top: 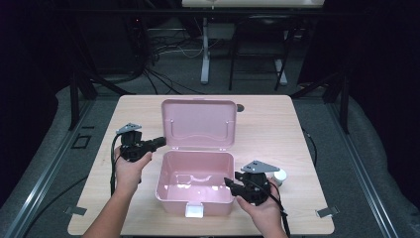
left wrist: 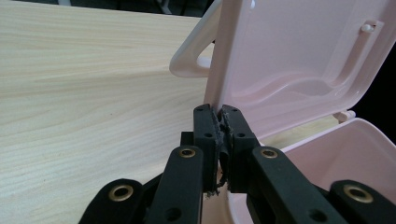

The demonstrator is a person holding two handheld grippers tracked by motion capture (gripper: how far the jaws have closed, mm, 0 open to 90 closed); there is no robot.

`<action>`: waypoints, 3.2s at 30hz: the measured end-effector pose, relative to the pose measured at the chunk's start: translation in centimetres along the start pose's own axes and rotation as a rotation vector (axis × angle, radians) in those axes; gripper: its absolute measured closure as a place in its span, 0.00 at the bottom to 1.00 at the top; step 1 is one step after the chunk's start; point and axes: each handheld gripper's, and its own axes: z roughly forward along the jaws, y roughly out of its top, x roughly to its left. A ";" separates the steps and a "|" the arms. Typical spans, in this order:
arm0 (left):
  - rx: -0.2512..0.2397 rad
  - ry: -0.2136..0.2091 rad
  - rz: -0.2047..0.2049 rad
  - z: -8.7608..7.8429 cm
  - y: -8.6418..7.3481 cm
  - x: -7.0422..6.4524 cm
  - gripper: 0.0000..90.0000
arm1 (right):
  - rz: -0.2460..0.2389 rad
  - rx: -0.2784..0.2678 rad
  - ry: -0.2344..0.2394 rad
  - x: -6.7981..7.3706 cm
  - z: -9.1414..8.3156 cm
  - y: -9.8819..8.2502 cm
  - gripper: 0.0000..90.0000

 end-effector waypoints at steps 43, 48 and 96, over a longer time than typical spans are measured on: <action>0.039 0.009 0.017 0.3 -1.2 0.3 0.97 | 0.007 0.004 0.005 0.3 0.1 -0.2 0.72; 0.029 -0.002 0.026 -0.6 -1.6 0.2 0.88 | 0.015 -0.004 0.017 0.3 0.0 -0.1 0.70; 0.053 -0.023 0.062 -1.0 -3.3 -0.4 0.93 | 0.024 -0.031 0.025 0.2 -0.4 0.1 0.66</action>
